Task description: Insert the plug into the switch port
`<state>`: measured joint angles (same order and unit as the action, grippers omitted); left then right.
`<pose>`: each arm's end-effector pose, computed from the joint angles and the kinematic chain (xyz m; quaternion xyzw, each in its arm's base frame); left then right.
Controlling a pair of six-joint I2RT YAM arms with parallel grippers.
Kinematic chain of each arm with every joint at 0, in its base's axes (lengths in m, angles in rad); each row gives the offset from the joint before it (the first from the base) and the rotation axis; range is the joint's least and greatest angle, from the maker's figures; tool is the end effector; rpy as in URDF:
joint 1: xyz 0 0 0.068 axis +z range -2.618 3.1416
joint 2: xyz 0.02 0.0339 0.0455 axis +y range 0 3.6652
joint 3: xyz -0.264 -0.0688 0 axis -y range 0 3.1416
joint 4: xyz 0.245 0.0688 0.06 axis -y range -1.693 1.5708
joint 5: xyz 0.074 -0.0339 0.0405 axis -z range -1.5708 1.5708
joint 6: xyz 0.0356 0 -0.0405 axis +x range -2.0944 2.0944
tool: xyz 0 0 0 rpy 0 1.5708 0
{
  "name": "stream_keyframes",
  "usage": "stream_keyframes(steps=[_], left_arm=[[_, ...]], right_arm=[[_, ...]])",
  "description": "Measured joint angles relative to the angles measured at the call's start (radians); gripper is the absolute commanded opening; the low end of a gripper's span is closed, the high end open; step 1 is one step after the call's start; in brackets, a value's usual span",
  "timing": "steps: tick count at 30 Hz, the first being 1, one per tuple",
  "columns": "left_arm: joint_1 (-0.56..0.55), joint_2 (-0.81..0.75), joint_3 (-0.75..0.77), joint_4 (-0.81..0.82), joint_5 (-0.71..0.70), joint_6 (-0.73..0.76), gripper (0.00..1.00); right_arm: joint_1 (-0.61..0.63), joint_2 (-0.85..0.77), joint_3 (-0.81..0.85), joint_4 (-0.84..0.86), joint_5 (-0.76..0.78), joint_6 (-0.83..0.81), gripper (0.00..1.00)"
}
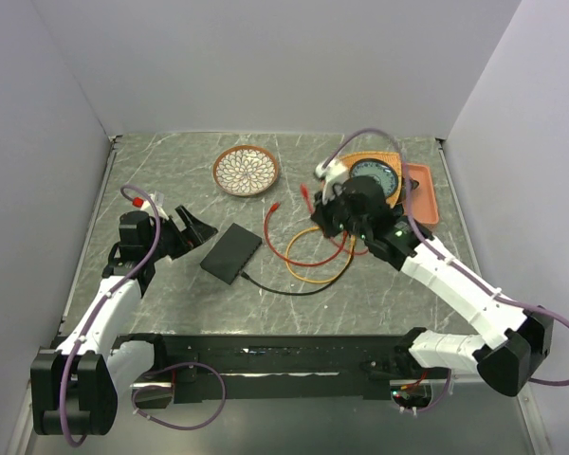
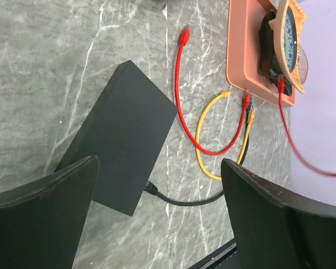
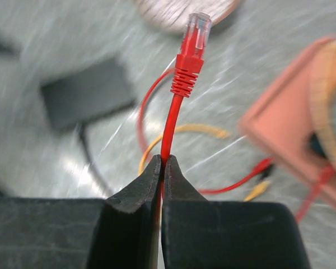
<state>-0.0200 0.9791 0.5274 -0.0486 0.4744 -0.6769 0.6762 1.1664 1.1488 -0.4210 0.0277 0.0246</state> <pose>0.2117 -0.0205 0.2290 -0.1562 0.8300 -0.3592 0.3970 0.2045 0.1628 0.3653 -0.2631 0.8019 0.1731 0.5077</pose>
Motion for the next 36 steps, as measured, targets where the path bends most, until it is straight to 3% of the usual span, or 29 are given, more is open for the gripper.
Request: stream_keyframes(steps=[6, 14, 17, 18, 20, 21, 24, 29, 36], left_arm=[[0.000, 0.007, 0.000, 0.024, 0.010, 0.000, 0.96], [0.000, 0.027, -0.043, 0.087, 0.045, -0.031, 0.96], [0.000, 0.036, -0.050, 0.096, 0.053, -0.042, 0.96], [0.000, 0.037, -0.050, 0.097, 0.055, -0.044, 0.96], [0.000, 0.037, -0.050, 0.102, 0.058, -0.045, 0.96], [0.000, 0.037, -0.050, 0.105, 0.060, -0.045, 0.96], [0.000, 0.037, -0.050, 0.108, 0.060, -0.045, 0.96], [0.000, 0.032, -0.056, 0.113, 0.061, -0.044, 0.96], [0.000, 0.032, -0.063, 0.111, 0.063, -0.042, 0.96]], right_arm=[[0.049, 0.062, -0.159, -0.035, -0.238, -0.049, 0.00], [0.268, 0.316, -0.167, -0.014, -0.261, -0.056, 0.00], [0.332, 0.404, -0.141, -0.014, -0.230, -0.072, 0.09], [0.348, 0.436, -0.123, -0.015, -0.216, -0.076, 0.26], [0.363, 0.492, -0.086, -0.015, -0.189, -0.079, 0.40], [0.365, 0.512, -0.073, -0.012, -0.172, -0.080, 0.52], [0.364, 0.526, -0.066, -0.004, -0.142, -0.080, 0.66], [0.364, 0.523, -0.066, 0.021, -0.125, -0.075, 0.68], [0.364, 0.530, -0.054, 0.029, -0.130, -0.067, 0.64]])
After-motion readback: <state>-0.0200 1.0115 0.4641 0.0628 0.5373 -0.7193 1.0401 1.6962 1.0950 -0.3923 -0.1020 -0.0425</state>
